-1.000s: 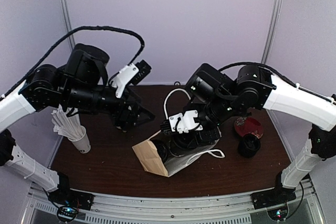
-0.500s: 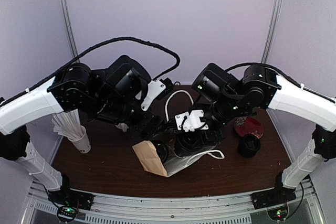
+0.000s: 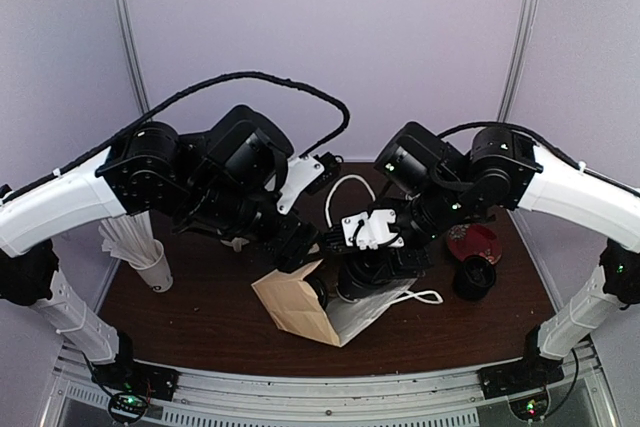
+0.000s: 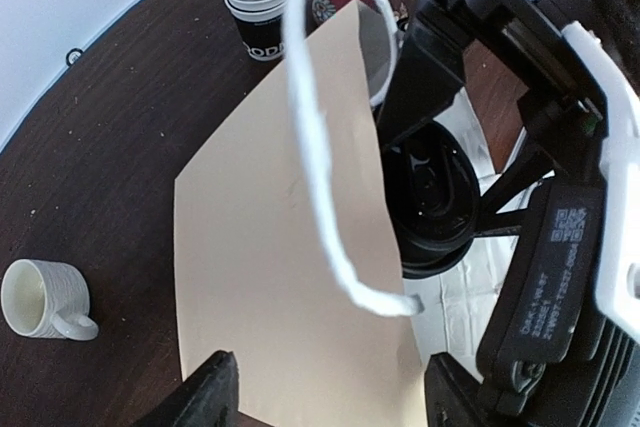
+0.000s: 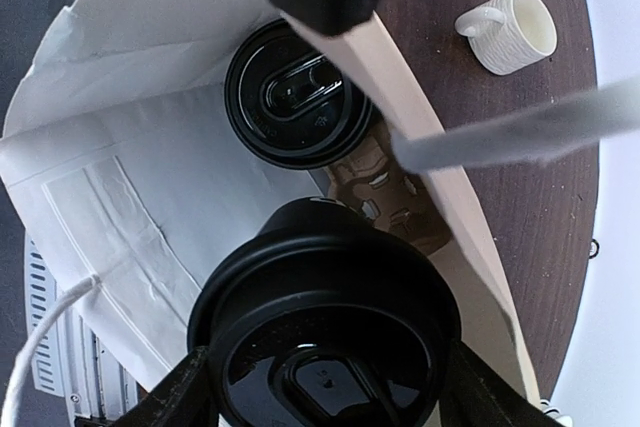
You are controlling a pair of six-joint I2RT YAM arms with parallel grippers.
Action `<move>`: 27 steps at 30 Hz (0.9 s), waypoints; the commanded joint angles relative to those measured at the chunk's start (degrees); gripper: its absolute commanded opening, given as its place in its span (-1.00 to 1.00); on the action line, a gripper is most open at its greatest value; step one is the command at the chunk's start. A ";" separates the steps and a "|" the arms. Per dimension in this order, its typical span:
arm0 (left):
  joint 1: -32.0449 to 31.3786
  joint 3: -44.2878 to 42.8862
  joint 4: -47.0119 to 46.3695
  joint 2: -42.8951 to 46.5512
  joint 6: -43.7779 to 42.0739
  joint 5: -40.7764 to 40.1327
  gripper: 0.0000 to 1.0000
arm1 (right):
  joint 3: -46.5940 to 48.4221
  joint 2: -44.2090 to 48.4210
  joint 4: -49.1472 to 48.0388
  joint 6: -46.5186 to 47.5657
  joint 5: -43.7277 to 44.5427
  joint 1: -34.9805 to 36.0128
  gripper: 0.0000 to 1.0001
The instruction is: Pack the takeout coffee
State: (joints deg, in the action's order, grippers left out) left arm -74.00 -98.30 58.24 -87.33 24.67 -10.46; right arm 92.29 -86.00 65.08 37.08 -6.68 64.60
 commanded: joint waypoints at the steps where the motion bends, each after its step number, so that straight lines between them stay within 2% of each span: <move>1: -0.32 1.89 -5.92 0.20 1.55 2.93 0.38 | -0.26 1.49 -0.69 -1.57 -1.01 -1.07 -0.28; 5: -0.36 4.91 -10.61 1.89 2.72 3.86 0.38 | 0.16 1.26 -0.67 -1.92 -1.80 -1.40 -0.28; 14: -1.49 4.99 -13.00 0.98 4.48 2.86 0.41 | -0.10 1.35 -1.30 -2.58 -2.66 -2.29 -0.28; 19: -2.41 9.69 -19.92 3.80 5.63 3.10 0.45 | 0.98 0.90 -1.71 -3.72 -5.40 -3.86 -0.28; 27: -5.64 12.54 -22.16 6.69 5.23 -7.00 0.50 | 6.51 -2.35 -3.98 -6.91 -11.08 -5.97 -0.29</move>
State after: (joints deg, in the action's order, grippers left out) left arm -78.70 -86.78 40.77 -83.48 29.52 -11.86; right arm 95.48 -86.76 64.66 32.73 -14.39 59.07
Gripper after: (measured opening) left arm 0.747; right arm 0.715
